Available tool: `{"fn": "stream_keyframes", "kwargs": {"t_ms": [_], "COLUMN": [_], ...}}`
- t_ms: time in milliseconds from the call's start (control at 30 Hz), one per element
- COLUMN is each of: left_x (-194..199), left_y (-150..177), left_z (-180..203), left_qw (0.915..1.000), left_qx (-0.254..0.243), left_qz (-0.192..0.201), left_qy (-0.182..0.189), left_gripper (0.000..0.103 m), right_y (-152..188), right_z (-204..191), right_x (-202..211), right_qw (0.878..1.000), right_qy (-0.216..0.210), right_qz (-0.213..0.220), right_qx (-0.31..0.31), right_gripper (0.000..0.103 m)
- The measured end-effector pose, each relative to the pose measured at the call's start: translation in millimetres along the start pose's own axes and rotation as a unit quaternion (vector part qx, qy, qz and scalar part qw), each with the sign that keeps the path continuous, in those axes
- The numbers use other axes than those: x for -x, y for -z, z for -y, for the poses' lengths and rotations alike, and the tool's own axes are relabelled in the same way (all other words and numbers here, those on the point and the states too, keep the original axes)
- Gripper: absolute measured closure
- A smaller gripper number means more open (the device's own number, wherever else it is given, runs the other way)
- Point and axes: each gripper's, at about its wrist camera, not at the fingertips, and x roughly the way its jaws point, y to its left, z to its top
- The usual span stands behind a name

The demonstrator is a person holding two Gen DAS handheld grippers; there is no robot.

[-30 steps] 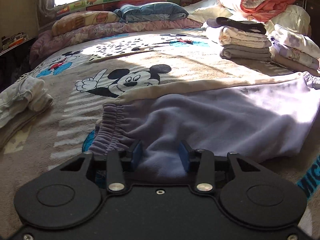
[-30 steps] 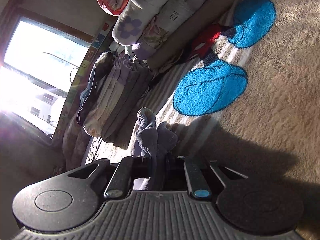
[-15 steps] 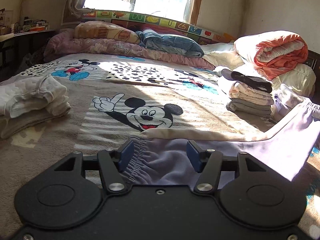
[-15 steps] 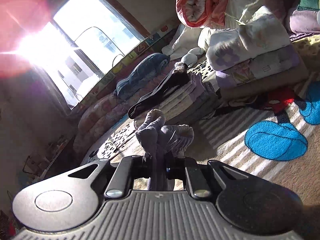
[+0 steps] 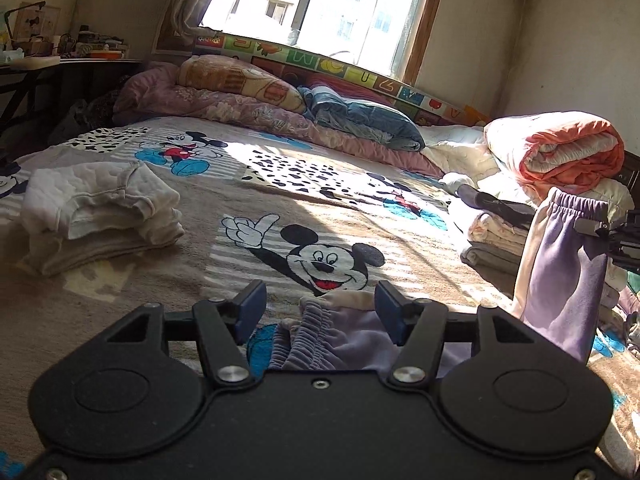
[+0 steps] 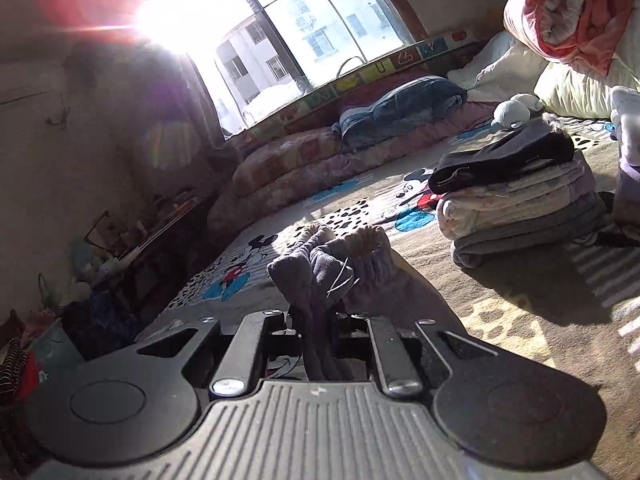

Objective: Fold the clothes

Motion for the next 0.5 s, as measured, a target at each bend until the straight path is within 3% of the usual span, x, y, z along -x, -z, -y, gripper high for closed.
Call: {"fn": "stream_keyframes", "kwargs": {"t_ms": [300, 500], "left_x": [18, 24], "left_y": [-12, -12], "left_z": [-35, -54], "left_qw": [0.998, 0.9964], "left_qx": [0.053, 0.074], "left_qz": [0.031, 0.037], "left_qy": [-0.01, -0.02], "left_gripper": [0.039, 0.038], "right_y": [43, 86], "right_z": [-82, -133], "right_x": [-60, -85], "right_qw": [0.993, 0.972], "right_qy": [-0.004, 0.001], "right_qz": [-0.045, -0.071], "right_qx": [0.109, 0.222], "right_gripper": [0.089, 0.089]}}
